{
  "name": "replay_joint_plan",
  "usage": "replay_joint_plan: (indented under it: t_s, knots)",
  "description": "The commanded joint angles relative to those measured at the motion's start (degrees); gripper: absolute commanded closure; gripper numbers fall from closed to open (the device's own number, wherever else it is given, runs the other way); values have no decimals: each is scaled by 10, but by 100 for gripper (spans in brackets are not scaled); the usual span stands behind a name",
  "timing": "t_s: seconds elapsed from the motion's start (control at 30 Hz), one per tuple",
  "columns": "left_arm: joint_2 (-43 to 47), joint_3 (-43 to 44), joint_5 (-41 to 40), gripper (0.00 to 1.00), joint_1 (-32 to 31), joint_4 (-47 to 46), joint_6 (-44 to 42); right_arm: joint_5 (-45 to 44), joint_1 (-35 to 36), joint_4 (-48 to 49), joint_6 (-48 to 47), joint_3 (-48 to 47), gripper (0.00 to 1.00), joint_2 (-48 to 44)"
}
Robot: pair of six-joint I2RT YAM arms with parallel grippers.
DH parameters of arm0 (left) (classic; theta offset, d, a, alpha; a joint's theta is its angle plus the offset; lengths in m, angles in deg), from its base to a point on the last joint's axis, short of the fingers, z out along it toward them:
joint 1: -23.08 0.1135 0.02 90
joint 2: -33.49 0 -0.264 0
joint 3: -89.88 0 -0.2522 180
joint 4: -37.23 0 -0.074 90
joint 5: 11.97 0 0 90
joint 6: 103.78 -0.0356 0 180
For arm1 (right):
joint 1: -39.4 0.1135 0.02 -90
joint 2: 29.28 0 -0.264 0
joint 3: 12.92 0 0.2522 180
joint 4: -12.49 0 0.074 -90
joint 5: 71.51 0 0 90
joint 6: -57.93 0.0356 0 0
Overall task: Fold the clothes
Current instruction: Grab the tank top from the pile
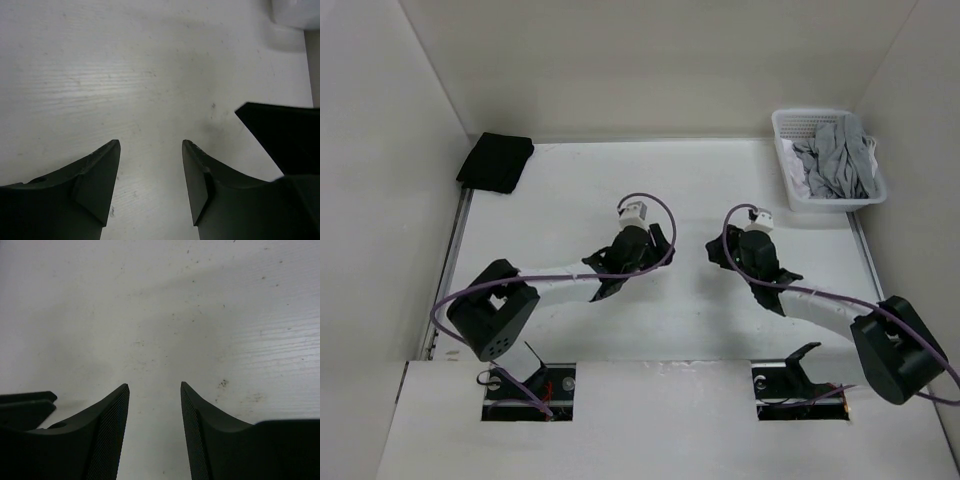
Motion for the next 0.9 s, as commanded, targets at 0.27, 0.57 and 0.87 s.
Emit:
replay_joint_plan:
  t_s: [0.27, 0.57, 0.87]
  knots:
    - [27, -54, 52, 83, -67, -119, -85, -15, 21, -111, -21, -175, 93, -5]
    - [39, -82, 29, 90, -70, -142, -96, -96, -266, -260, -56, -419, 97, 81]
    - [38, -102, 33, 64, -49, -176, -84, -137, -440, -272, -59, -566, 53, 267]
